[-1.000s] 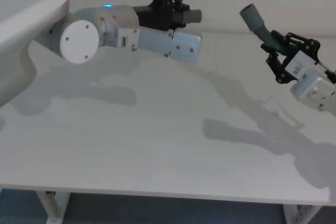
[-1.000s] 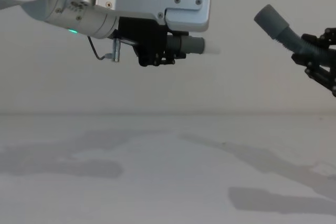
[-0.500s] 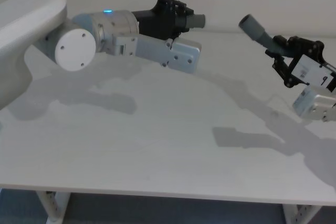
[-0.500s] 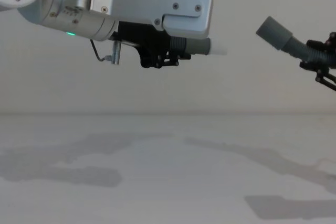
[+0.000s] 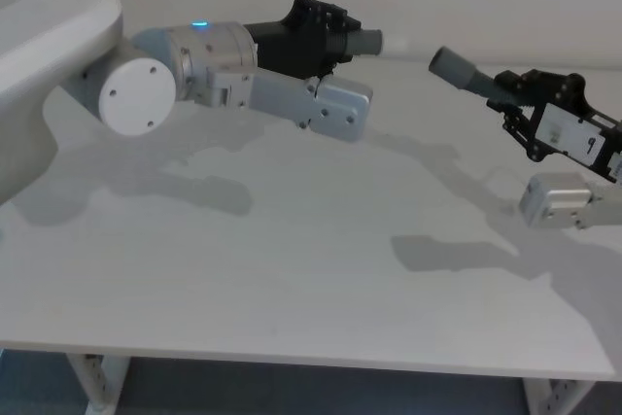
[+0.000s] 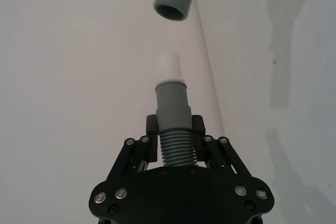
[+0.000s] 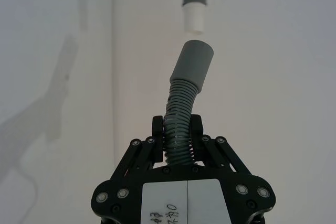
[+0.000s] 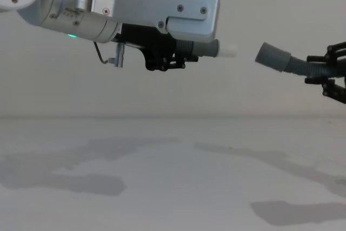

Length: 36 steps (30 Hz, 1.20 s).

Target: Use both hands to pick up one end of the pipe from the table, align the ends, and insert them.

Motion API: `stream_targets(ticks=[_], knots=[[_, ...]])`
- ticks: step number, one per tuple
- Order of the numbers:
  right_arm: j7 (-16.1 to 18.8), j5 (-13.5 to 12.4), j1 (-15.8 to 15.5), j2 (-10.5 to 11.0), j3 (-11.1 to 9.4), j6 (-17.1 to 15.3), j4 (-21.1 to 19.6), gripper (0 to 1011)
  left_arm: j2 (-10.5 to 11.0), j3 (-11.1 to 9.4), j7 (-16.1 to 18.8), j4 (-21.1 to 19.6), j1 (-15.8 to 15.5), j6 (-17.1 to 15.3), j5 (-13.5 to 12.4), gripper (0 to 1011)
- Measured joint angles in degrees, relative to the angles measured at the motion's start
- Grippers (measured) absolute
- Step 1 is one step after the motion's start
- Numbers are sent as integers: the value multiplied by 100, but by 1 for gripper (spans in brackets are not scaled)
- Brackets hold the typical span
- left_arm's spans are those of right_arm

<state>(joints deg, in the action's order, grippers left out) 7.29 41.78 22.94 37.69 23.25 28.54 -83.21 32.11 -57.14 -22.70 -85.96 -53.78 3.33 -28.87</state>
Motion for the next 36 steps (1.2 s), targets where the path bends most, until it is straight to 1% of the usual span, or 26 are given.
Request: stream_targets(ticks=[2,3,7,8,10,17,23,27,36], knots=[[3,194,65,16,64,-53,1,289,3,-1,2,-4,1,4,-3,378],[3,235,85,21,82,-63,2,289,4,0,3,-5,2,5,-4,378],[5,626,223,51,203,-157,17,289,8,0,6,-12,4,12,-7,378],[5,626,223,51,203,-157,17,289,8,0,6,-12,4,12,-7,378],[3,852,320,71,284,-213,32,289,10,-1,8,-14,5,16,-10,378],[-12,1258,512,124,422,-291,64,289,12,0,12,-18,8,22,-14,378],[-23,1455,609,176,503,-324,68,287,15,0,12,-21,10,26,-16,378],[-30,1536,655,211,544,-337,67,287,17,0,13,-24,11,27,-16,378],[-41,1618,717,258,600,-347,38,289,17,0,12,-24,11,27,-16,378]])
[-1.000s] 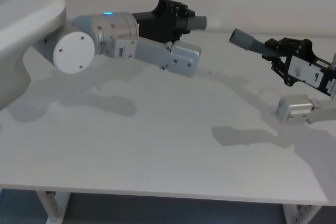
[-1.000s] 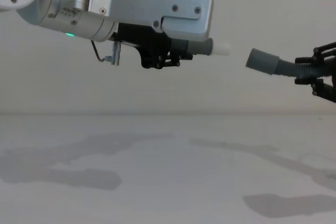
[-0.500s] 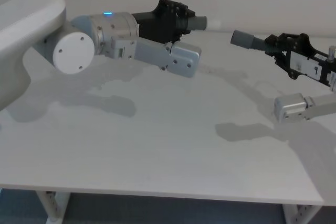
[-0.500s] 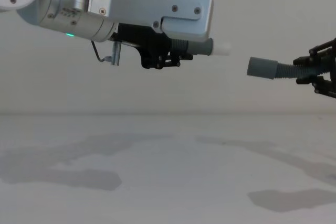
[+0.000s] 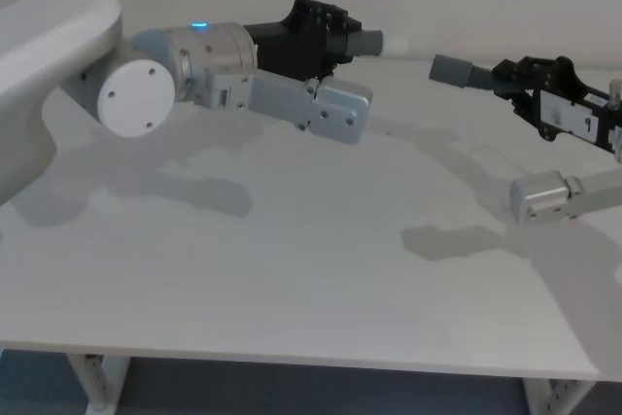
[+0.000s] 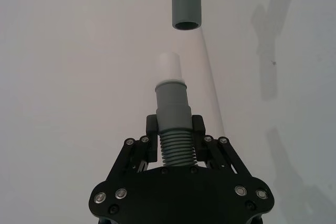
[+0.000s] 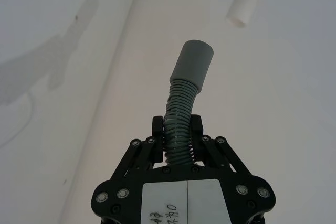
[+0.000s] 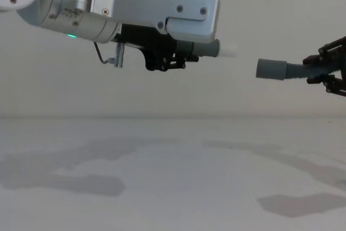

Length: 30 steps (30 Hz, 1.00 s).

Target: Use both hands to pick up one end of the pipe from the table, align the ends, and insert them.

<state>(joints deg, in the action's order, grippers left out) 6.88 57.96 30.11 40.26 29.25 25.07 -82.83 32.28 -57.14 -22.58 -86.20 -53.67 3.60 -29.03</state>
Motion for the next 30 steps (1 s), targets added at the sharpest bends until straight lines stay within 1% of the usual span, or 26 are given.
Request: stream_targets(ticks=[9,30], knots=[[-18,0,62,0,46,1,-31,289,0,0,0,0,-1,0,1,378],[-80,-65,222,-79,169,27,-88,289,0,0,0,0,-1,0,1,378]])
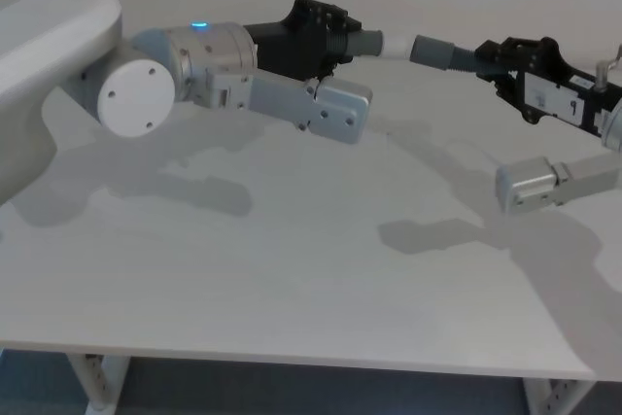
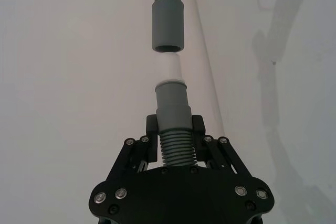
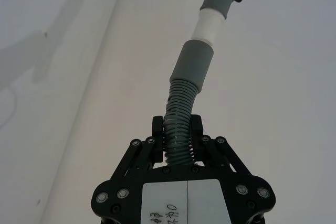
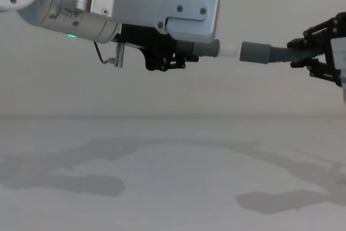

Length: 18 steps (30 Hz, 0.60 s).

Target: Use both hands to pick up one end of the pipe from the table, align the ends, and insert them.

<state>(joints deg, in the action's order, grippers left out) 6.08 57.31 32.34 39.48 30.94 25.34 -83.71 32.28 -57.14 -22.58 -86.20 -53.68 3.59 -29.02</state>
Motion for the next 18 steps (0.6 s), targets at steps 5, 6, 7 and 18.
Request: stream_targets(ticks=[5,6,7,18], knots=[[-6,-5,37,-20,37,0,-12,289,0,0,0,0,0,0,0,378],[-6,-7,41,-22,42,0,-13,289,0,0,0,0,0,0,0,378],[-6,-10,50,-27,51,0,-16,287,0,0,0,0,0,0,0,378],[-10,-90,86,-38,114,35,-49,289,1,0,0,1,0,-1,0,378]])
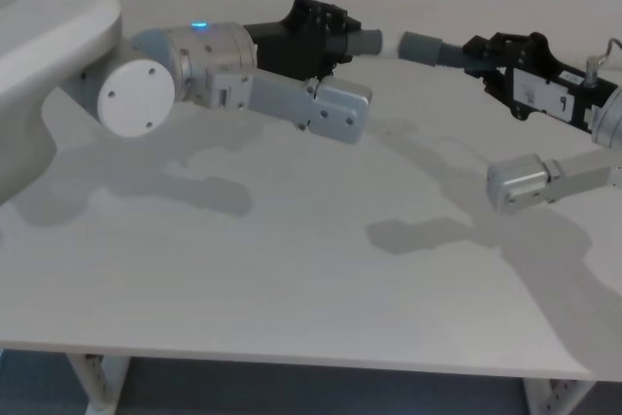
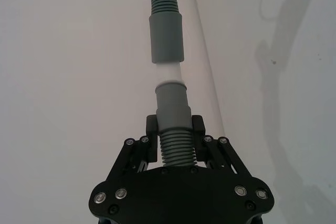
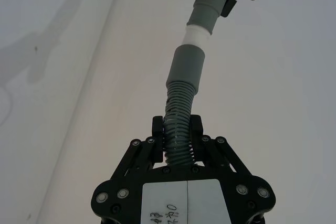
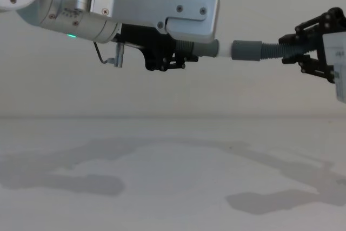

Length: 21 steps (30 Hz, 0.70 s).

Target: Use both hands to pick up one end of the pipe from the table, align the ends, and insert them.

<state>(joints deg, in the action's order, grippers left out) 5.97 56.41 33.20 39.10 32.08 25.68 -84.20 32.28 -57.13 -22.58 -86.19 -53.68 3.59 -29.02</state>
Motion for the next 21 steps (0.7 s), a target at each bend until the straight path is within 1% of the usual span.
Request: stream_targets(ticks=[21], knots=[[-11,-81,16,0,38,47,-28,289,0,0,0,0,0,0,0,378]])
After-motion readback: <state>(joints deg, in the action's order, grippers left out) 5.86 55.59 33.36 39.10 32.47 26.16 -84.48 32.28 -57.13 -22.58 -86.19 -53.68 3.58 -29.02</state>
